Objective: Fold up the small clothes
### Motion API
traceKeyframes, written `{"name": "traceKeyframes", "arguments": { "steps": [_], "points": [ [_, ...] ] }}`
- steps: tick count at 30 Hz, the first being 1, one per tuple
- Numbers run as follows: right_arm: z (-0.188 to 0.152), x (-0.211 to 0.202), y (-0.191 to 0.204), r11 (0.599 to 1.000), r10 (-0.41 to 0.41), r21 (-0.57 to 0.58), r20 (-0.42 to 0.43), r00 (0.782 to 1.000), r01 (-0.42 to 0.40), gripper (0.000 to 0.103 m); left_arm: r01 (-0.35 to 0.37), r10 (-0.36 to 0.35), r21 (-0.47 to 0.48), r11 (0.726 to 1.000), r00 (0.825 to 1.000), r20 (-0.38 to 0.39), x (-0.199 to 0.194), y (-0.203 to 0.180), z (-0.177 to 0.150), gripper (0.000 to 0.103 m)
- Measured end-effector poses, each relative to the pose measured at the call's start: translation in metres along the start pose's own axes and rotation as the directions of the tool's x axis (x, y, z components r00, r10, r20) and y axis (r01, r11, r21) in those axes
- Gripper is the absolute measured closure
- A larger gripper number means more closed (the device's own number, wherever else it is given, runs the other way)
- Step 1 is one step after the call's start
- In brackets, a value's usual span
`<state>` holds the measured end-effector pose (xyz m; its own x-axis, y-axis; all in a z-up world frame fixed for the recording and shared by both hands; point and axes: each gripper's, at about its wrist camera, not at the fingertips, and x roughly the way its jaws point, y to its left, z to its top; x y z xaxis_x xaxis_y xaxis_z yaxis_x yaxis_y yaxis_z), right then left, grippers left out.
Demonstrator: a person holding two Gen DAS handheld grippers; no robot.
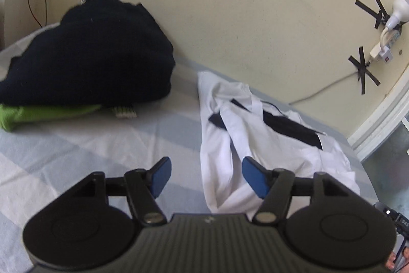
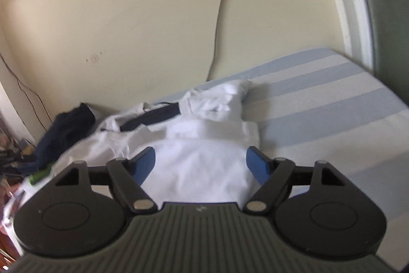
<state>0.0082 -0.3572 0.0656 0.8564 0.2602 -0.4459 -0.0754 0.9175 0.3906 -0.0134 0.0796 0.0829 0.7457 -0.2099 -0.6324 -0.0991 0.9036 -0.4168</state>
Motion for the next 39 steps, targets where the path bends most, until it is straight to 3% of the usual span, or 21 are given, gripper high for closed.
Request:
{"name": "traceKeyframes", "arguments": {
  "steps": [3, 7, 9, 10, 11, 12, 13, 18, 20, 22, 25, 26, 27, 29, 31, 34, 35, 36, 39],
  "points": [
    [-0.011, 0.004, -0.008, 0.998, -0.055, 0.021, -0.025, 0.998, 0.056, 0.022, -0.002, 0.003, 0.040, 0.999, 1.000, -0.009, 0.012, -0.012, -0.003, 0.040],
    [-0.021, 0.012, -0.007, 0.995, -0.037, 0.091, -0.011, 0.999, 0.038, 0.023, 0.011, -0.014, 0.168, 0.986, 1.000, 0.017, 0.017, -0.042, -0.015, 0.030],
    [-0.026, 0.008, -0.003, 0.994, -0.040, 0.099, -0.009, 0.999, 0.040, 0.032, -0.015, 0.006, 0.247, 0.969, 0.999, 0.036, 0.019, -0.056, -0.025, 0.031],
    [-0.029, 0.008, 0.000, 0.994, -0.042, 0.096, -0.017, 0.999, 0.043, 0.037, -0.046, 0.037, 0.288, 0.957, 0.999, 0.039, 0.022, -0.063, -0.031, 0.035],
    [-0.031, 0.007, 0.002, 0.995, -0.040, 0.091, -0.031, 0.999, 0.043, 0.056, -0.075, 0.070, 0.320, 0.944, 0.997, 0.025, 0.027, -0.066, -0.034, 0.065],
    [-0.033, 0.008, 0.004, 0.996, -0.039, 0.083, -0.049, 0.998, 0.043, 0.086, -0.092, 0.104, 0.345, 0.934, 0.994, -0.017, 0.034, -0.066, -0.036, 0.098],
    [-0.035, 0.013, 0.007, 0.996, -0.053, 0.070, -0.076, 0.996, 0.058, 0.096, -0.093, 0.120, 0.332, 0.939, 0.991, -0.062, 0.039, -0.060, -0.037, 0.097],
    [-0.023, 0.003, 0.011, 0.995, -0.099, -0.015, -0.086, 0.991, 0.098, 0.098, 0.022, -0.006, 0.135, 0.991, 0.993, -0.117, -0.009, -0.010, -0.044, 0.101],
    [-0.021, -0.002, 0.011, 0.993, -0.111, -0.048, -0.111, 0.988, 0.106, 0.098, 0.001, 0.007, 0.069, 0.998, 0.993, -0.115, -0.022, 0.006, -0.048, 0.100],
    [-0.025, 0.003, 0.012, 0.988, -0.137, -0.097, -0.157, 0.978, 0.123, 0.096, -0.020, 0.023, 0.027, 0.999, 0.993, -0.114, -0.025, 0.019, -0.050, 0.092],
    [-0.023, 0.006, 0.016, 0.955, -0.253, -0.180, -0.079, 0.964, 0.236, 0.070, -0.017, 0.018, 0.012, 1.000, 0.998, -0.066, -0.032, 0.021, -0.046, 0.058],
    [-0.019, 0.004, 0.017, 0.950, -0.268, -0.177, -0.039, 0.963, 0.257, 0.060, -0.019, 0.020, 0.021, 1.000, 0.999, -0.027, -0.035, 0.017, -0.044, 0.041],
    [-0.014, 0.001, 0.018, 0.953, -0.258, -0.161, 0.004, 0.966, 0.255, 0.056, -0.024, 0.024, 0.038, 0.999, 1.000, 0.010, -0.037, 0.011, -0.042, 0.032],
    [-0.006, -0.002, 0.022, 0.968, -0.210, -0.126, 0.056, 0.976, 0.216, 0.054, -0.010, 0.006, 0.080, 0.997, 0.999, 0.048, -0.034, -0.005, -0.036, 0.026],
    [-0.004, -0.009, 0.034, 0.980, -0.150, -0.123, 0.071, 0.986, 0.158, 0.051, 0.018, -0.024, 0.120, 0.993, 0.999, 0.045, -0.023, -0.022, -0.033, 0.026],
    [-0.008, 0.008, 0.063, 0.984, -0.041, -0.173, 0.043, 0.998, 0.048, 0.049, -0.009, 0.007, 0.159, 0.987, 1.000, 0.018, 0.005, -0.041, -0.032, 0.031],
    [-0.011, 0.017, 0.075, 0.982, -0.001, -0.191, 0.021, 1.000, 0.005, 0.048, -0.021, 0.022, 0.169, 0.985, 1.000, -0.001, 0.015, -0.045, -0.031, 0.040],
    [-0.014, 0.026, 0.085, 0.979, 0.037, -0.203, -0.007, 0.999, -0.038, 0.048, -0.030, 0.034, 0.176, 0.984, 0.999, -0.024, 0.024, -0.048, -0.032, 0.054],
    [-0.023, 0.056, 0.119, 0.955, 0.127, -0.256, -0.101, 0.987, -0.149, 0.049, -0.021, 0.036, 0.177, 0.984, 0.996, -0.085, 0.039, -0.046, -0.034, 0.080]
  ]
}}
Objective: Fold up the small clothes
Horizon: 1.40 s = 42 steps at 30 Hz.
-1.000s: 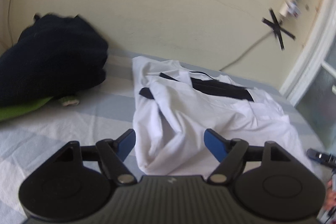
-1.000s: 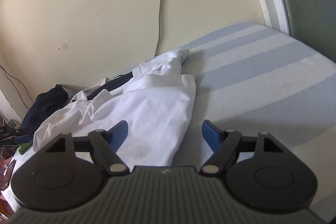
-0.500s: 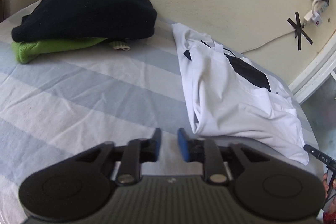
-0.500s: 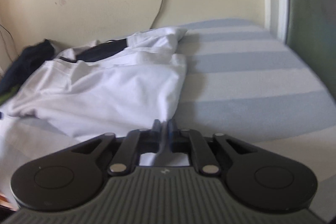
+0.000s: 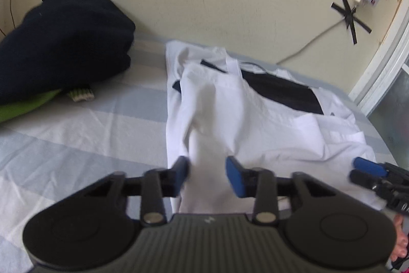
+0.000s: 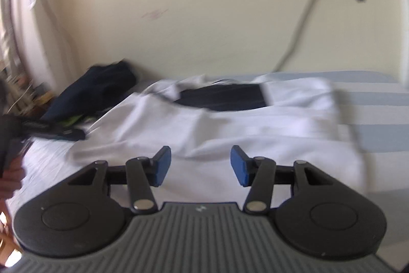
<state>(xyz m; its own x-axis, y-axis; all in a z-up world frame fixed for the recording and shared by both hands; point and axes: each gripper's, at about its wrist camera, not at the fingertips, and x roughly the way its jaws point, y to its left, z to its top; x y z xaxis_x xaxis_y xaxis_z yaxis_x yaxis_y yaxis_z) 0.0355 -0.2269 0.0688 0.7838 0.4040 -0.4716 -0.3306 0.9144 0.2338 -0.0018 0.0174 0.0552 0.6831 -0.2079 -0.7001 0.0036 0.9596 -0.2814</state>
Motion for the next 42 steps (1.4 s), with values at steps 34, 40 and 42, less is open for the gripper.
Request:
{"name": "traceKeyframes", "arguments": {
  "steps": [34, 40, 42],
  "points": [
    [0.004, 0.009, -0.044, 0.991, -0.131, 0.025, -0.058, 0.990, 0.133, 0.064, 0.118, -0.126, 0.077, 0.990, 0.985, 0.114, 0.006, -0.018, 0.023, 0.042],
    [-0.007, -0.002, -0.116, 0.910, -0.362, 0.194, -0.054, 0.931, 0.365, 0.061, -0.064, 0.062, 0.044, 0.997, 0.997, 0.047, 0.037, 0.015, 0.009, 0.078],
    [-0.005, -0.014, -0.124, 0.908, -0.355, 0.220, -0.056, 0.933, 0.358, 0.059, -0.100, 0.099, 0.003, 0.995, 0.994, 0.051, 0.027, 0.029, 0.005, 0.082]
  ]
}}
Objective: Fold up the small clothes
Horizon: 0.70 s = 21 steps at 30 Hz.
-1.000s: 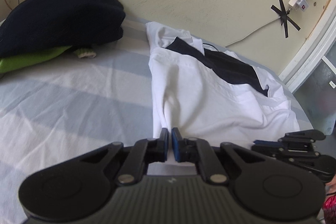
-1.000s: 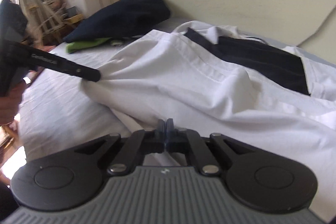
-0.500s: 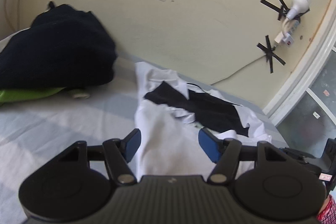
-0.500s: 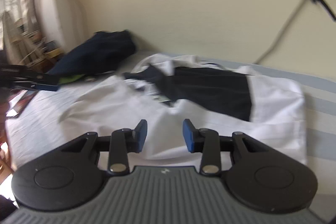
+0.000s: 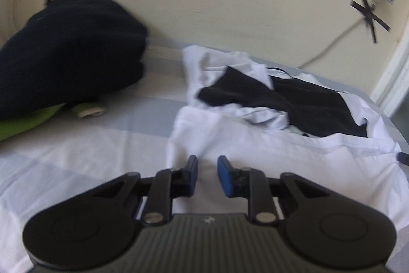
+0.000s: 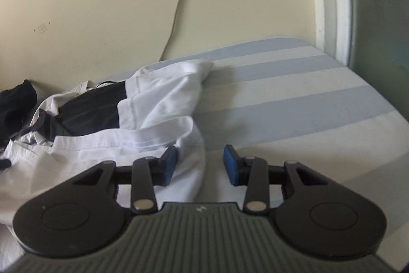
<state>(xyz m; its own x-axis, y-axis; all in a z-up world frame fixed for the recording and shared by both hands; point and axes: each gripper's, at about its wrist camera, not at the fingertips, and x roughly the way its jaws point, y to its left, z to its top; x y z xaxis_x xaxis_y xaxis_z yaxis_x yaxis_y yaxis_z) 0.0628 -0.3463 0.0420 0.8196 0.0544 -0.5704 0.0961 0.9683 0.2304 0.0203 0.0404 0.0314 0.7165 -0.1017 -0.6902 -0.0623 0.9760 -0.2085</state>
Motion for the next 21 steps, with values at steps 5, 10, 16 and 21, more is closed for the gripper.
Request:
{"name": "traceKeyframes", "arguments": {
  "steps": [5, 10, 16, 21],
  "points": [
    [0.033, -0.021, -0.005, 0.990, 0.133, 0.033, 0.078, 0.988, -0.136, 0.058, 0.025, -0.018, -0.147, 0.989, 0.999, 0.049, -0.018, 0.024, 0.015, 0.076],
    [0.090, 0.027, 0.038, 0.979, 0.192, -0.076, 0.050, 0.980, -0.188, 0.057, 0.027, -0.023, -0.077, 0.997, 0.998, 0.053, 0.003, -0.001, 0.069, 0.063],
    [0.143, 0.137, 0.071, 0.979, 0.172, -0.093, -0.102, 0.980, -0.181, 0.037, 0.046, -0.046, -0.001, 0.999, 0.999, -0.001, 0.083, -0.045, 0.165, 0.042],
    [0.153, 0.217, 0.080, 0.985, 0.146, -0.054, -0.227, 0.963, -0.162, 0.035, -0.014, 0.021, 0.073, 0.997, 0.996, -0.090, 0.178, -0.077, 0.201, 0.032]
  ]
}}
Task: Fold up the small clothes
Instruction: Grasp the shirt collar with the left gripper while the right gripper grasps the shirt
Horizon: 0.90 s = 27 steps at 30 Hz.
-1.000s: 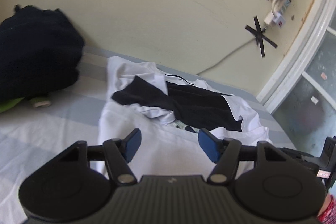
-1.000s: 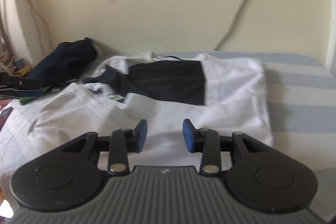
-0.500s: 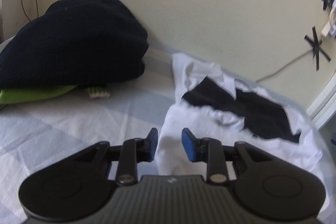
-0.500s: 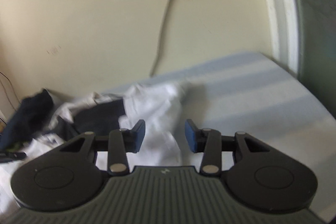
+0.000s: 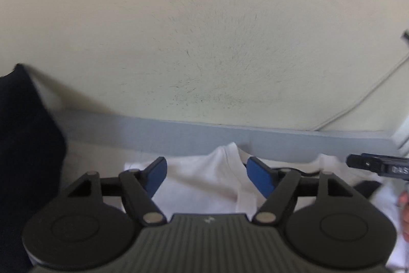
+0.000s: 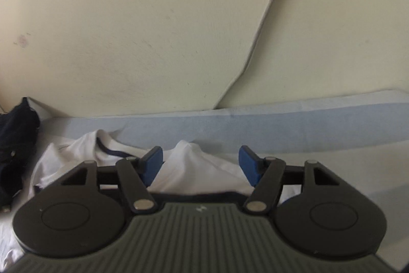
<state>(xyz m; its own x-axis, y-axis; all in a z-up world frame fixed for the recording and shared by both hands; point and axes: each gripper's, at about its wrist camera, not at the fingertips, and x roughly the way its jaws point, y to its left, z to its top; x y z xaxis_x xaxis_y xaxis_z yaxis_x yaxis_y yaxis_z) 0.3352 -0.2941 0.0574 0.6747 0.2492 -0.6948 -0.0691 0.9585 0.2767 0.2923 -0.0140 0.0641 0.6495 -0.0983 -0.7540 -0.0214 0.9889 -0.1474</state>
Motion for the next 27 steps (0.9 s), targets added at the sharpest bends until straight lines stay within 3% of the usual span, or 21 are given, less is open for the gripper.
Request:
{"name": "traceKeyframes", "arguments": {
  "steps": [3, 5, 6, 8, 12, 18, 23, 27],
  "points": [
    [0.002, 0.027, 0.000, 0.999, 0.033, -0.009, -0.063, 0.997, -0.034, 0.035, -0.001, 0.002, 0.009, 1.000, 0.998, -0.067, 0.043, -0.009, 0.004, 0.033],
    [0.000, 0.040, 0.002, 0.999, 0.033, -0.039, -0.096, 0.995, -0.037, 0.034, -0.034, 0.037, 0.038, 0.999, 0.997, -0.063, 0.059, -0.018, 0.000, 0.044],
    [-0.001, 0.042, 0.004, 0.997, 0.032, -0.062, -0.088, 0.996, -0.038, 0.038, -0.059, 0.062, 0.083, 0.995, 0.997, -0.042, 0.061, -0.025, -0.002, 0.082],
    [0.000, 0.039, 0.005, 0.994, 0.061, -0.086, -0.097, 0.993, -0.070, 0.093, -0.057, 0.062, 0.116, 0.992, 0.997, -0.040, 0.056, -0.033, -0.005, 0.094],
    [-0.003, 0.001, 0.015, 0.991, 0.091, -0.099, -0.016, 0.996, -0.092, 0.094, 0.046, -0.050, 0.084, 0.995, 0.998, 0.040, -0.004, -0.034, -0.015, 0.095],
    [-0.031, -0.115, 0.034, 0.974, 0.191, -0.144, 0.114, 0.975, -0.174, 0.094, 0.198, -0.213, 0.103, 0.975, 0.963, 0.166, -0.125, -0.024, -0.075, 0.095],
    [-0.109, -0.204, 0.040, 0.954, 0.235, -0.222, 0.141, 0.962, -0.201, 0.094, 0.255, -0.275, 0.121, 0.959, 0.943, 0.189, -0.198, -0.002, -0.164, 0.094],
    [-0.193, -0.235, 0.039, 0.956, 0.212, -0.231, 0.115, 0.970, -0.182, 0.094, 0.282, -0.293, 0.097, 0.954, 0.949, 0.120, -0.212, 0.008, -0.226, 0.089]
  ]
}}
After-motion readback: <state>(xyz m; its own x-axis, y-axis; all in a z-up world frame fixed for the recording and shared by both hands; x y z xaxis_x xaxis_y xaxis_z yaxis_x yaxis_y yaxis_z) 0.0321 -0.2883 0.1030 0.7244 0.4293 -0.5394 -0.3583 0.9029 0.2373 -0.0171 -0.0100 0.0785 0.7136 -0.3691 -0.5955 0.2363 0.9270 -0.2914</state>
